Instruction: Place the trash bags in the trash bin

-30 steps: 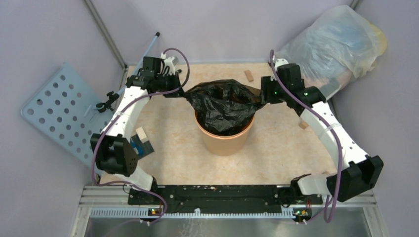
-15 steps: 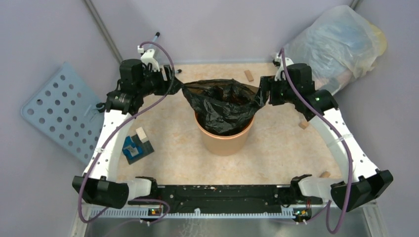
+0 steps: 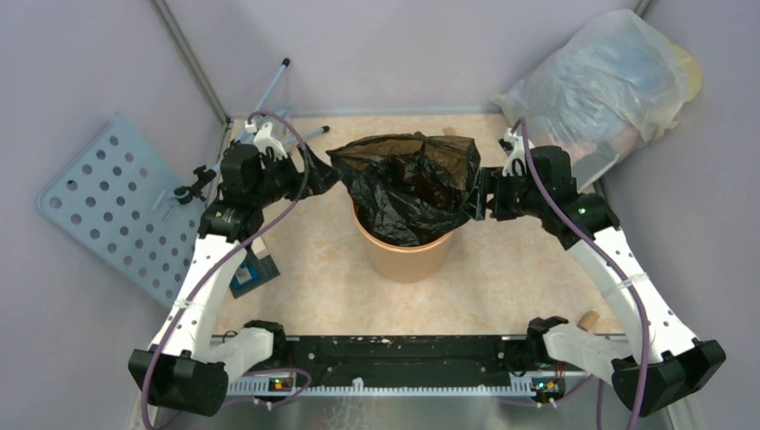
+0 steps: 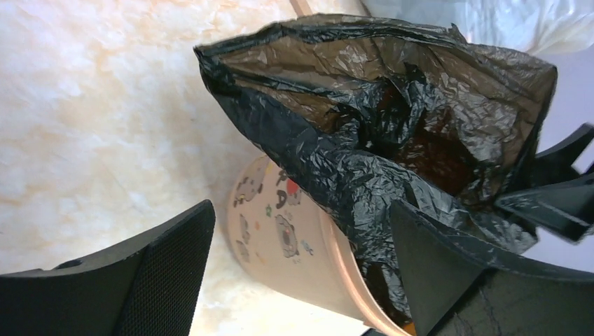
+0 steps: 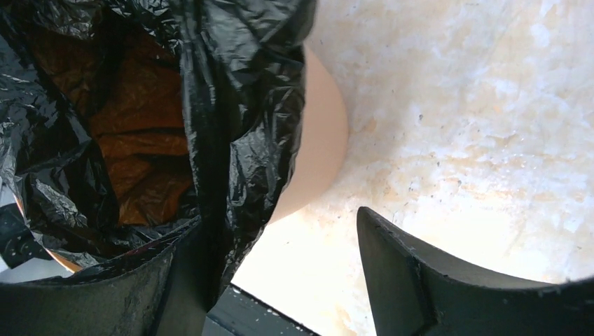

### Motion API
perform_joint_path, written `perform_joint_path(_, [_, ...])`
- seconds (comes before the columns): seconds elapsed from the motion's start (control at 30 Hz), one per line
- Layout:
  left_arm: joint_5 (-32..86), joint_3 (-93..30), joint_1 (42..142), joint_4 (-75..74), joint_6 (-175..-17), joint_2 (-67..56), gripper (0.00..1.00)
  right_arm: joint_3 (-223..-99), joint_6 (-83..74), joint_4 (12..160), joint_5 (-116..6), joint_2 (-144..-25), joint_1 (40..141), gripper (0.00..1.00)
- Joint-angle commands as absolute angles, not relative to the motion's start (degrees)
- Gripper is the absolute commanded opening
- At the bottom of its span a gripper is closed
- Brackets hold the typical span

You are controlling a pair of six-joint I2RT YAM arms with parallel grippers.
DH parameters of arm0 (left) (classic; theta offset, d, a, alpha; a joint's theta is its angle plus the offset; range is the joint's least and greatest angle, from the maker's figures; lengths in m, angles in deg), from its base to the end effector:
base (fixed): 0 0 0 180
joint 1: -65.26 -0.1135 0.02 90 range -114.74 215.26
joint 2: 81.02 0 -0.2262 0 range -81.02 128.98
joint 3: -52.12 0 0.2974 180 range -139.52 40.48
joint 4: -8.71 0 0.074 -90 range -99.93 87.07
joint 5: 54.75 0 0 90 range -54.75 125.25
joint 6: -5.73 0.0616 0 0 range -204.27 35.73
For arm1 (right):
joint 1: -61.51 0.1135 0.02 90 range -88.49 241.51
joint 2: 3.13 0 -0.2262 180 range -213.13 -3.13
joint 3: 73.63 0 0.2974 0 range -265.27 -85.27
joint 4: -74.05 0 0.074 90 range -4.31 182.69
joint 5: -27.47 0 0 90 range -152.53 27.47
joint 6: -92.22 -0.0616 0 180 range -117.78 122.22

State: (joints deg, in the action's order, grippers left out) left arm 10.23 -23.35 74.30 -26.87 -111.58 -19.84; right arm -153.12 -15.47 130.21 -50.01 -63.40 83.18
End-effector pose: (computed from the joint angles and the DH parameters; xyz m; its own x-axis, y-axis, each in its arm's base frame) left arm 0.3120 -0.0760 0.3380 -0.5625 -0.3315 -0.7574 0.3078 0.7663 -0.5639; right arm 0.2700 0.1217 0.3272 -0.6906 0.0448 -0.7219 -0.3271 0.8708 0.3670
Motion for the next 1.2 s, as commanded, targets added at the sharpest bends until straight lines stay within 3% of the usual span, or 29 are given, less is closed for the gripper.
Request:
perform_joint_path(0.0, [8.9,-19.1,74.0,-13.9,-125.9,-22.5,0.99,-152.2,-17.2,126.5,-48.5,-61.5,83.2,0.70])
perform_joint_path(0.13, [10.6,-17.6,74.0,-11.1,-134.3,-22.7,0.98,-153.0,-17.2,126.3,-49.1,-61.3,83.2,0.70])
perform_joint_path(0.4, [11.3,-18.5,74.0,-10.3,-134.8,-19.6,0.94,-157.5,-17.1,124.9,-53.3,-61.9,83.2,0.76])
perform_joint_path(0.53, [9.9,-18.7,74.0,-9.8,-136.1,-17.5,0.81,-159.6,-16.9,124.6,-57.0,-63.3,83.3,0.81])
perform_joint_path(0.67, [9.9,-18.7,74.0,-9.9,-137.3,-15.6,0.77,-159.7,-19.7,123.1,-62.2,-64.7,83.2,0.82])
perform_joint_path(0.83, [9.4,-18.3,74.1,-9.1,-137.2,-14.2,0.71,-157.8,-22.3,120.9,-62.4,-65.6,83.2,0.70])
perform_joint_path(0.93, [8.0,-18.2,74.1,-8.8,-136.3,-13.4,0.58,-157.0,-22.3,120.9,-64.0,-65.8,83.2,0.57])
perform_joint_path(1.03, [8.1,-18.3,74.0,-10.4,-133.9,-14.2,0.27,-156.2,-22.0,121.1,-65.3,-65.2,83.2,0.44])
perform_joint_path(1.17, [8.8,-17.1,73.9,-12.6,-129.9,-16.5,0.04,-154.3,-21.1,121.7,-65.4,-64.0,83.2,0.24])
